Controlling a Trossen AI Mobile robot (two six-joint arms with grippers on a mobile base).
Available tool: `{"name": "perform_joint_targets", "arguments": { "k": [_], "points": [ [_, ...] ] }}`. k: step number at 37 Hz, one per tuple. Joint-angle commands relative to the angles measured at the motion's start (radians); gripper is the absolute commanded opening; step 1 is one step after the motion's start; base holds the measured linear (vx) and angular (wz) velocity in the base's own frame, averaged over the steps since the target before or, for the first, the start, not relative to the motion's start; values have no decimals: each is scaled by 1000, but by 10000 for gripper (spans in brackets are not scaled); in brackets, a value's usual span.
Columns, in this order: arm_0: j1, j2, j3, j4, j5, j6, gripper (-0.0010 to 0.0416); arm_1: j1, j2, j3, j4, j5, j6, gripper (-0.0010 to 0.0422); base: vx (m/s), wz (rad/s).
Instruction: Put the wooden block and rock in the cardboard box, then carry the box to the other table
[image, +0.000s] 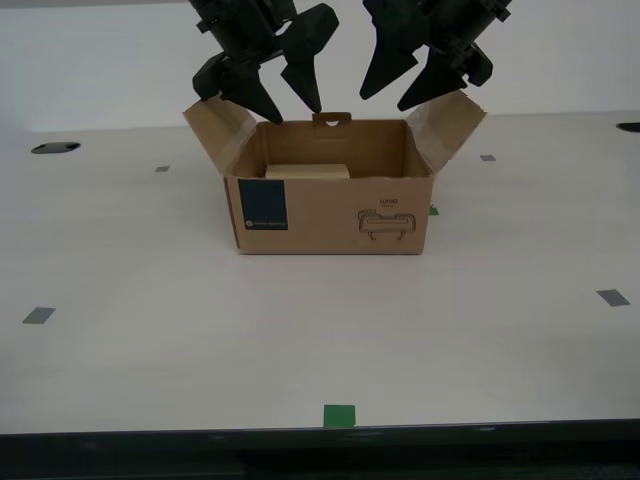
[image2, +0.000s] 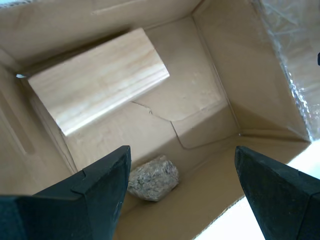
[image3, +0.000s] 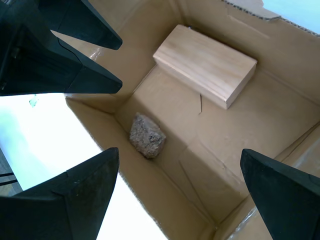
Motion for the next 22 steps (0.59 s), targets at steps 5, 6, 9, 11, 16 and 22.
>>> {"name": "perform_joint_targets", "arguments": {
  "k": [5,6,9,11,16,22],
  "points": [
    [0,-9,2,-34,-3,1,315,-1,-3,2,-28,5,0,279,0,0],
    [0,-12,2,-42,-3,1,313,-1,-3,4,-41,5,0,279,0,0],
    [0,-30,2,-63,-2,1,311,0,-3,14,-88,5,2,279,0,0],
    [0,-47,2,-75,2,1,312,0,-3,22,-113,5,8,279,0,0],
    [0,-95,4,-103,7,1,314,0,-3,62,-163,5,30,279,0,0],
    [0,-159,23,-190,59,0,307,0,-8,134,-235,4,56,279,0,0]
  ]
}}
